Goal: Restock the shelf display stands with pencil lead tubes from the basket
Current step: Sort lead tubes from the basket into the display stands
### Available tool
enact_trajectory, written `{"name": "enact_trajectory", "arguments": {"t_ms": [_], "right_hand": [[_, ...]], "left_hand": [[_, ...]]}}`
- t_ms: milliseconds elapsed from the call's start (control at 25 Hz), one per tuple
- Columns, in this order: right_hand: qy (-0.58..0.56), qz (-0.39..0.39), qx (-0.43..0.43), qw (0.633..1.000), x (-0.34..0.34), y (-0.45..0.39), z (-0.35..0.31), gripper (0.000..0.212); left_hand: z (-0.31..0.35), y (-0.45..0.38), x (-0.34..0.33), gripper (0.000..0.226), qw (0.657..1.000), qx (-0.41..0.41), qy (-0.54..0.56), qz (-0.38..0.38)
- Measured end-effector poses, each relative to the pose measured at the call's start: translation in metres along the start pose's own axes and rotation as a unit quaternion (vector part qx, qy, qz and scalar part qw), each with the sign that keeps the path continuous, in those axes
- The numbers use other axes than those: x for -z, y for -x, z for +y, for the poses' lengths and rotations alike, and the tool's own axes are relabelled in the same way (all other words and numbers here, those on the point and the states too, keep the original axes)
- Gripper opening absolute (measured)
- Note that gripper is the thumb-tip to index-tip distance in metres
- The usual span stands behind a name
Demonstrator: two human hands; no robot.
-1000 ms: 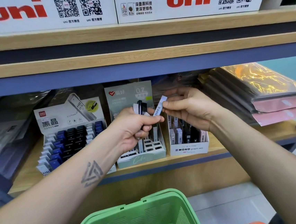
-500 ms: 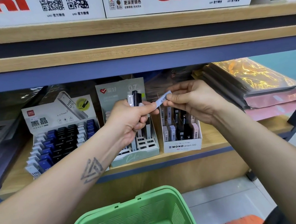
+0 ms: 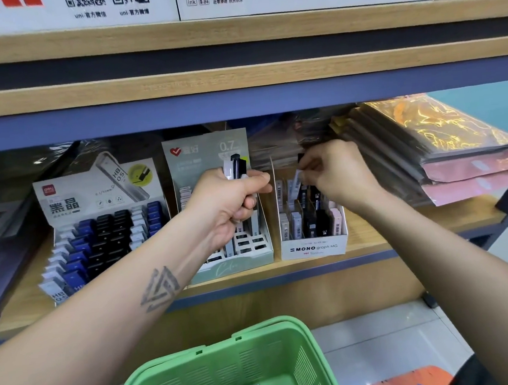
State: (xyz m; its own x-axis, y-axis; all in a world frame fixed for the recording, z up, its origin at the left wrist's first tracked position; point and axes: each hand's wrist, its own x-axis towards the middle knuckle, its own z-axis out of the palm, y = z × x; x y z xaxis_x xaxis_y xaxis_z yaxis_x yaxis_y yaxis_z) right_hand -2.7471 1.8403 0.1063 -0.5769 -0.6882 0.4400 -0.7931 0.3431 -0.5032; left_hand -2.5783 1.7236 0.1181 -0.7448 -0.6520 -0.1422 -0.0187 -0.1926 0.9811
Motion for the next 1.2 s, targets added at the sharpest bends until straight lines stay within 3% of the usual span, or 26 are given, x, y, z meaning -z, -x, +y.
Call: {"name": "enact_trajectory", "arguments": {"t_ms": [320,600,800,920,960,1040,1120,1200], "right_hand": [[0.098,-0.008,0.017,0.995,-0.021,0.007,-0.004,0.015],[0.110,-0.021,0.027,0.993,-0.029,0.008,-0.004,0.015],[0.118,0.018,0.050,0.992,-0.023,0.003,-0.001,0.014],[-0.033,-0.020,-0.026,0.999,-0.019,0.002,-0.006,0.015],[-0.156,-0.053,-0.073,0.984,-0.016,0.002,-0.009,0.015],[-0.378,-0.140,-0.137,0.905,-0.010,0.002,-0.012,0.008],[-0.436,-0.214,-0.127,0.865,-0.005,0.005,-0.015,0.012],[-0.429,-0.231,-0.109,0.866,-0.003,0.007,-0.017,0.016]], "left_hand": [[-0.001,0.005,0.002,0.009,1.000,0.008,0.002,-0.009],[0.001,0.008,0.000,0.011,0.998,0.031,-0.002,-0.051],[0.008,0.010,0.000,0.014,0.982,0.110,0.111,-0.110],[0.007,0.010,0.002,0.021,0.977,0.112,0.128,-0.128],[0.005,0.010,0.002,0.023,0.978,0.105,0.125,-0.130],[0.001,0.010,0.003,0.022,0.980,0.092,0.120,-0.128],[-0.001,0.010,0.004,0.016,0.983,0.082,0.110,-0.122],[-0.003,0.010,0.004,0.012,0.986,0.070,0.097,-0.112]]}}
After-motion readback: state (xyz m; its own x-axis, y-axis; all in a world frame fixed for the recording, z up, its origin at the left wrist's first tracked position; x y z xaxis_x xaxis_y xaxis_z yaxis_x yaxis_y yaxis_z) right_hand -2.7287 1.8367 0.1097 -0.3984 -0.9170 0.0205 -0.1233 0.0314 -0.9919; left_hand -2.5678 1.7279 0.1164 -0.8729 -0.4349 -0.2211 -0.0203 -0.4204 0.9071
